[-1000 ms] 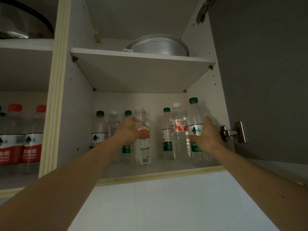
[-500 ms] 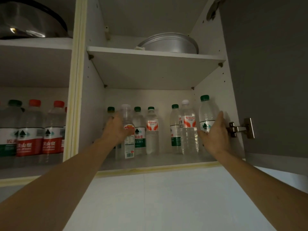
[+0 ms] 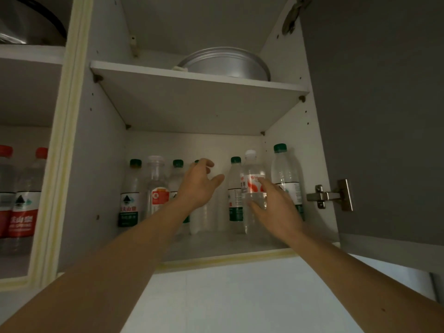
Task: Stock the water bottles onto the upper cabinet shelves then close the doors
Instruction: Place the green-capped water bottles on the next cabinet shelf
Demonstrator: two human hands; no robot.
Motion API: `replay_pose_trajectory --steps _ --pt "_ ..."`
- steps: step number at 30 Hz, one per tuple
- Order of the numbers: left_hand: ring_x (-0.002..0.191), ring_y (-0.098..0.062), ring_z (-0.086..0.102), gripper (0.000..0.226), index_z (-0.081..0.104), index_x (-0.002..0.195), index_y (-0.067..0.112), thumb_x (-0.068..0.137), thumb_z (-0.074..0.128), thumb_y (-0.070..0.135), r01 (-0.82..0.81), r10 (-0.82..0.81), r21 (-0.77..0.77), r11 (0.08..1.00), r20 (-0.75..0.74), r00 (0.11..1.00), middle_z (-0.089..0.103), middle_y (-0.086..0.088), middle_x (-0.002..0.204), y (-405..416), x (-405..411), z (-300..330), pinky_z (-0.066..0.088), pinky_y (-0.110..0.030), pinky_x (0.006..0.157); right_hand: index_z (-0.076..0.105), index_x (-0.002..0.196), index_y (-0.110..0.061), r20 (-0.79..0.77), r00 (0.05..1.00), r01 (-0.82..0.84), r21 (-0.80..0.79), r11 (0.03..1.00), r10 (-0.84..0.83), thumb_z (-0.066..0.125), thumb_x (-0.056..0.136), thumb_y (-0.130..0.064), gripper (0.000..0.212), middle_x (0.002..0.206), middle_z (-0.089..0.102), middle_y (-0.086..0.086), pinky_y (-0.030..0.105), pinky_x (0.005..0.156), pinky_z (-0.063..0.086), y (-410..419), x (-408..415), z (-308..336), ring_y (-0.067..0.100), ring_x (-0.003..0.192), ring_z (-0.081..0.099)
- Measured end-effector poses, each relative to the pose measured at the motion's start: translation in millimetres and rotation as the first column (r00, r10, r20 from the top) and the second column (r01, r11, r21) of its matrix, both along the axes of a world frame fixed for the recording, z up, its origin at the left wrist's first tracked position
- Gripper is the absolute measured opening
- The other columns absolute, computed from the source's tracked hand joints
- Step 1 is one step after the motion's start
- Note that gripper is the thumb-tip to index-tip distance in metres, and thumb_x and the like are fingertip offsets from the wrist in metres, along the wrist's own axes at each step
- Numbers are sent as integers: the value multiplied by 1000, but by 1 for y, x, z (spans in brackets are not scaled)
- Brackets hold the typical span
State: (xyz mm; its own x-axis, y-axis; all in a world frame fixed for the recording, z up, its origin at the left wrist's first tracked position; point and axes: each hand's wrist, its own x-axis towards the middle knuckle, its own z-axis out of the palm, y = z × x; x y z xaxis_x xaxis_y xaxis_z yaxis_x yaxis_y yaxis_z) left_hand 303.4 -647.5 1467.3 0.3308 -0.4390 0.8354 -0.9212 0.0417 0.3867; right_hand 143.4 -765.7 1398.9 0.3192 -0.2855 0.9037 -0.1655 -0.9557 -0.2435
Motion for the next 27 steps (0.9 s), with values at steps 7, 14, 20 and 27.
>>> replay_pose_trajectory --steps 7,14,20,27 --pt "124 -29 53 74 28 152 18 92 71 27 -13 30 216 976 -76 997 45 -13 145 -39 18 3 49 -47 103 41 139 -19 -132 991 -12 167 986 35 74 88 -29 62 129 59 4 44 95 56 -10 12 3 22 112 62" --pt "126 -30 55 101 6 159 31 88 76 27 59 -44 346 936 -53 998 41 -14 153 -63 26 25 56 -30 88 4 156 -15 -166 985 5 345 938 55 76 87 -17 100 142 48 17 48 104 48 -19 29 20 32 124 55" --pt "100 -14 61 99 14 155 36 85 76 6 337 -274 334 880 -221 936 55 4 111 -90 31 24 59 -28 73 -7 157 -17 -198 980 43 361 931 32 73 90 -14 105 143 44 23 50 105 46 -32 36 23 35 123 54" --pt "117 -30 58 112 0 158 33 82 78 4 267 -207 290 919 -221 953 52 -13 137 -84 36 24 57 -47 91 -8 157 -20 -226 972 33 387 922 60 75 87 -13 109 141 47 19 50 106 46 -36 40 28 34 123 55"
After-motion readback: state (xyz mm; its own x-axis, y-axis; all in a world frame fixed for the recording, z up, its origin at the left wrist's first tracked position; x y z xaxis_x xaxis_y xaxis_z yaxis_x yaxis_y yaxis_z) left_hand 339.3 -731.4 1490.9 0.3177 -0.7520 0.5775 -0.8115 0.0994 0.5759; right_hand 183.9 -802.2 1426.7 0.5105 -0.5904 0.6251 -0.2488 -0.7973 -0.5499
